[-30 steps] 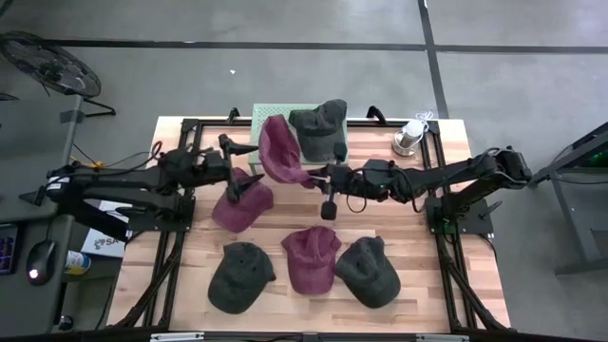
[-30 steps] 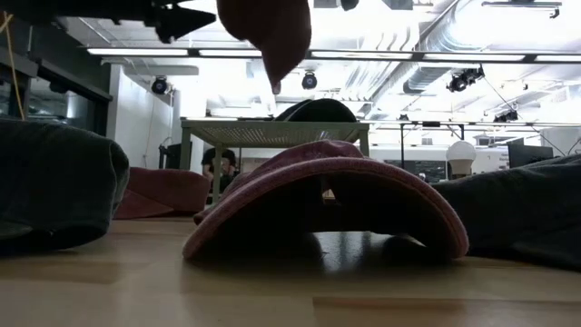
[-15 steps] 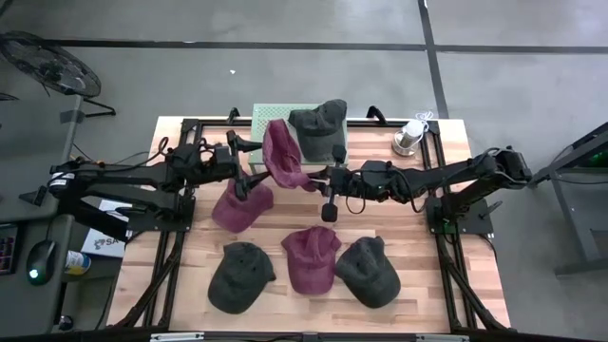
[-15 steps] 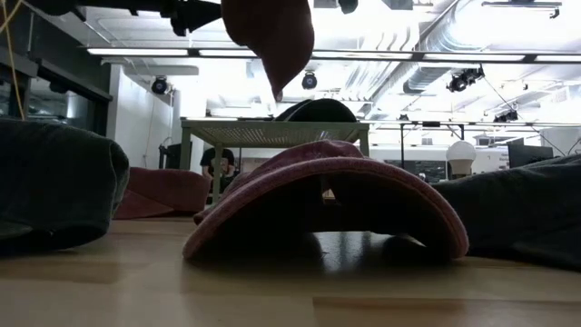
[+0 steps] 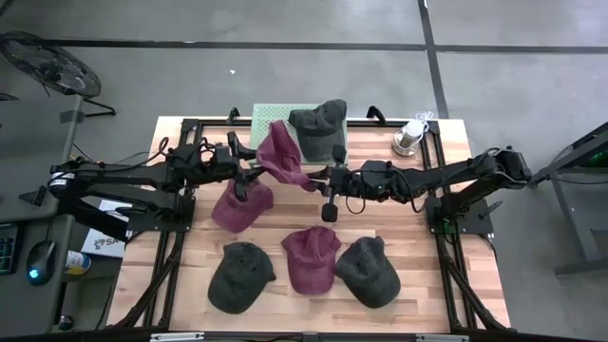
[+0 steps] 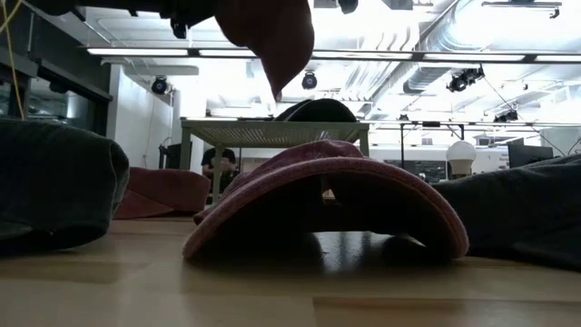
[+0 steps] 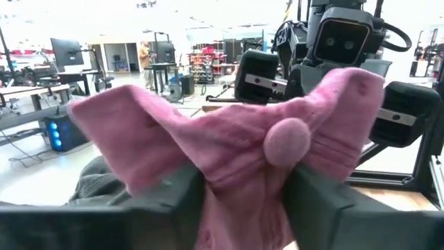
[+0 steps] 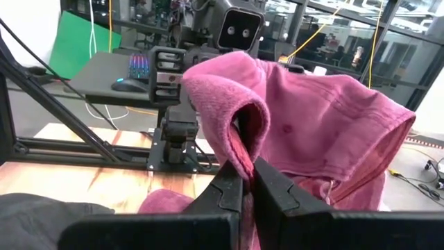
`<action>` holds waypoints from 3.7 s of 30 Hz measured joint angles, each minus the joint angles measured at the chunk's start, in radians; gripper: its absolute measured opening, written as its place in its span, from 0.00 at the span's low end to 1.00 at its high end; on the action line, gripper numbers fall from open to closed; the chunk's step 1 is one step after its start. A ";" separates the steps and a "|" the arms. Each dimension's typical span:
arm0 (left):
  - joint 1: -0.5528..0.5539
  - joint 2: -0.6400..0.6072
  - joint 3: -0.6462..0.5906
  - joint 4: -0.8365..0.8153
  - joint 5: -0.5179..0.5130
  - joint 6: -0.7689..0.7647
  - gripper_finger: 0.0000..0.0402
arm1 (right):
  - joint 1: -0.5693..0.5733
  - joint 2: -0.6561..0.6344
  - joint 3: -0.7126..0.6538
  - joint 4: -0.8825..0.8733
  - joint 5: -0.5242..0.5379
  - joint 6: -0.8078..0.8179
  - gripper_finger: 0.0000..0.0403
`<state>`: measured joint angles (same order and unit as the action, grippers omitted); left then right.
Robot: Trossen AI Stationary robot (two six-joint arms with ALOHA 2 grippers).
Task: Pick & Place hat
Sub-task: Put the right red cap on the shelf
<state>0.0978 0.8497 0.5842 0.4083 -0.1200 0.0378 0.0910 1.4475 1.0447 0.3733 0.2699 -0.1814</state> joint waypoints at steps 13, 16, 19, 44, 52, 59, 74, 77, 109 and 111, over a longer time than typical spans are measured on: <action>0.000 -0.003 0.000 -0.053 -0.029 -0.008 0.02 | 0.000 0.000 0.000 0.000 0.010 0.024 0.07; 0.000 -0.009 0.000 -0.066 -0.068 -0.046 0.02 | 0.000 -0.001 0.000 0.011 0.039 0.025 0.10; 0.000 -0.024 0.002 -0.089 -0.124 -0.113 0.01 | 0.001 -0.010 0.000 0.012 0.097 0.038 0.14; 0.201 0.380 0.874 -1.159 -0.281 -0.394 0.01 | 0.002 -0.127 0.001 -0.291 0.323 0.151 0.37; 0.398 0.458 0.916 -1.241 -0.161 -0.436 0.01 | 0.009 -0.161 0.001 -0.348 0.326 0.172 0.37; 0.481 0.458 0.916 -1.207 -0.095 -0.475 0.01 | 0.012 -0.161 0.001 -0.353 0.326 0.159 0.36; 0.521 0.489 0.787 -1.082 0.012 -0.515 0.01 | 0.012 -0.161 0.000 -0.359 0.326 0.166 0.37; 0.524 0.514 0.786 -1.057 -0.021 -0.516 0.01 | 0.012 -0.161 0.000 -0.359 0.326 0.166 0.36; 0.463 0.316 0.788 -0.863 0.229 -0.462 0.01 | -0.008 -0.114 0.000 -0.459 0.235 0.224 0.36; 0.433 0.304 0.788 -0.883 0.175 -0.461 0.01 | -0.018 -0.099 0.000 -0.462 0.232 0.210 0.36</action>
<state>0.5306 1.1541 1.3724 -0.4743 0.0549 -0.4229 0.0735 1.3487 1.0443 -0.0883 0.5018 0.0289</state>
